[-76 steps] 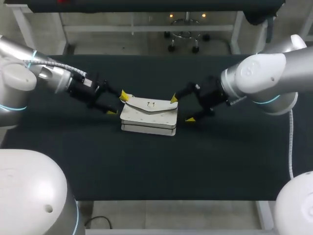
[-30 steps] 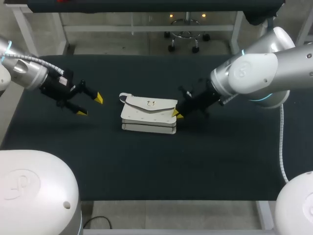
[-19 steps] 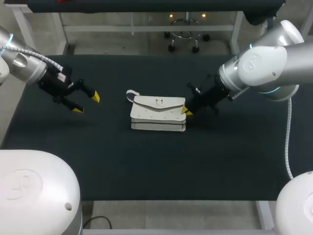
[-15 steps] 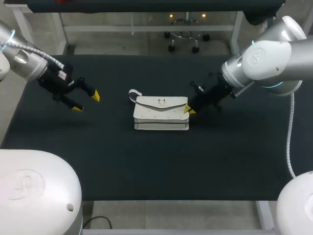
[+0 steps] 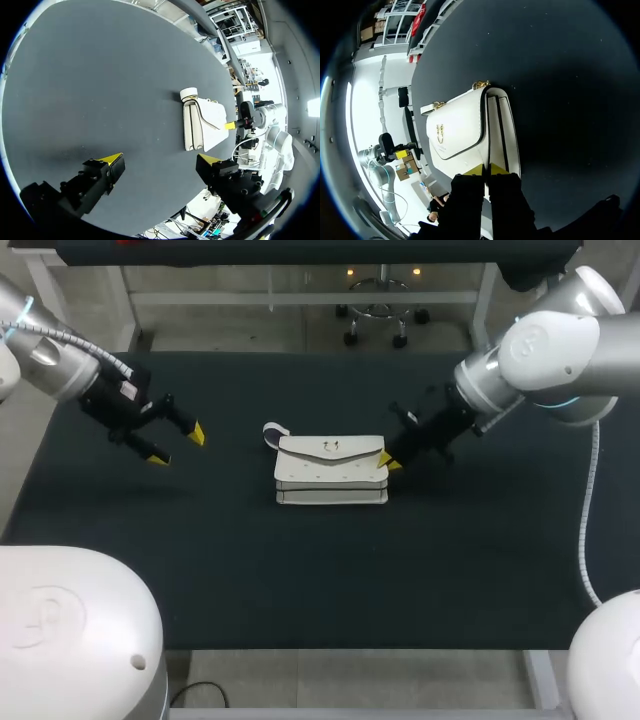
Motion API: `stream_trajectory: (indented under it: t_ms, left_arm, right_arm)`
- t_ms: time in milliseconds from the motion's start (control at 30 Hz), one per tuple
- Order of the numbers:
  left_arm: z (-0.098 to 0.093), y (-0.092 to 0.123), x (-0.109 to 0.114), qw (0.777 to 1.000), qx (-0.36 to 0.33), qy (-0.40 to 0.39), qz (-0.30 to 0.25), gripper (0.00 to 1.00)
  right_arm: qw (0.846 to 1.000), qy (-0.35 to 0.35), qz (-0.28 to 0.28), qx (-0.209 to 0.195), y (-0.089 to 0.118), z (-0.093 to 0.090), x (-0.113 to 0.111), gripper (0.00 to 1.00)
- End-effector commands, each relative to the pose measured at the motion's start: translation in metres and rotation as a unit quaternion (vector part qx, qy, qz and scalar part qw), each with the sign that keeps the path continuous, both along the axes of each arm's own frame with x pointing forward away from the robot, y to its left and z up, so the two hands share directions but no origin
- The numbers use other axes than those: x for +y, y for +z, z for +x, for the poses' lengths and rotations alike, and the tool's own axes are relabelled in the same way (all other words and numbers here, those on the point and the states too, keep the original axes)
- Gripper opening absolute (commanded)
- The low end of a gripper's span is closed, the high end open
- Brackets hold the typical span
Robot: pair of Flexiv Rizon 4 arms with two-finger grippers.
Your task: Pick up the bag, open it, inspect its contents, close it, and place it on the opposite side
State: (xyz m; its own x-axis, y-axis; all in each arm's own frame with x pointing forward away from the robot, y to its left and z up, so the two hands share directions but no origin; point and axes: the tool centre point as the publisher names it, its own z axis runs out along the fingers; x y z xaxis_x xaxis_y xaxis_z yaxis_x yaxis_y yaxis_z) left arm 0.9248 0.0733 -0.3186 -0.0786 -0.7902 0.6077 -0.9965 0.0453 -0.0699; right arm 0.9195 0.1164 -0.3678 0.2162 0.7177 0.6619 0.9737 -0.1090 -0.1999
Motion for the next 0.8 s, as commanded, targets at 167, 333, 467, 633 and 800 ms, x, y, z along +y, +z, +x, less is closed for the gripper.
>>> stream_trajectory:
  t_ms: [167, 333, 467, 633, 800]
  left_arm:
    - [0.009, 0.015, 0.024, 0.998, -0.026, -0.019, 0.055, 1.0]
    - [0.015, 0.017, 0.044, 0.995, -0.028, -0.024, 0.095, 1.0]
    - [0.02, 0.022, 0.06, 0.993, -0.032, -0.032, 0.105, 1.0]
    - [0.029, 0.027, 0.075, 0.989, -0.032, -0.031, 0.138, 1.0]
    - [0.038, 0.028, 0.089, 0.985, -0.028, -0.025, 0.166, 1.0]
  right_arm:
    - [0.999, 0.025, 0.014, -0.018, 0.006, 0.031, -0.048, 0.0]
    - [0.999, 0.029, 0.002, -0.035, 0.007, 0.053, -0.08, 0.0]
    - [0.999, 0.028, -0.006, -0.046, 0.008, 0.069, -0.102, 0.0]
    - [0.998, 0.017, -0.025, -0.056, 0.007, 0.089, -0.132, 0.0]
    - [0.998, 0.009, -0.027, -0.057, 0.006, 0.1, -0.157, 0.0]
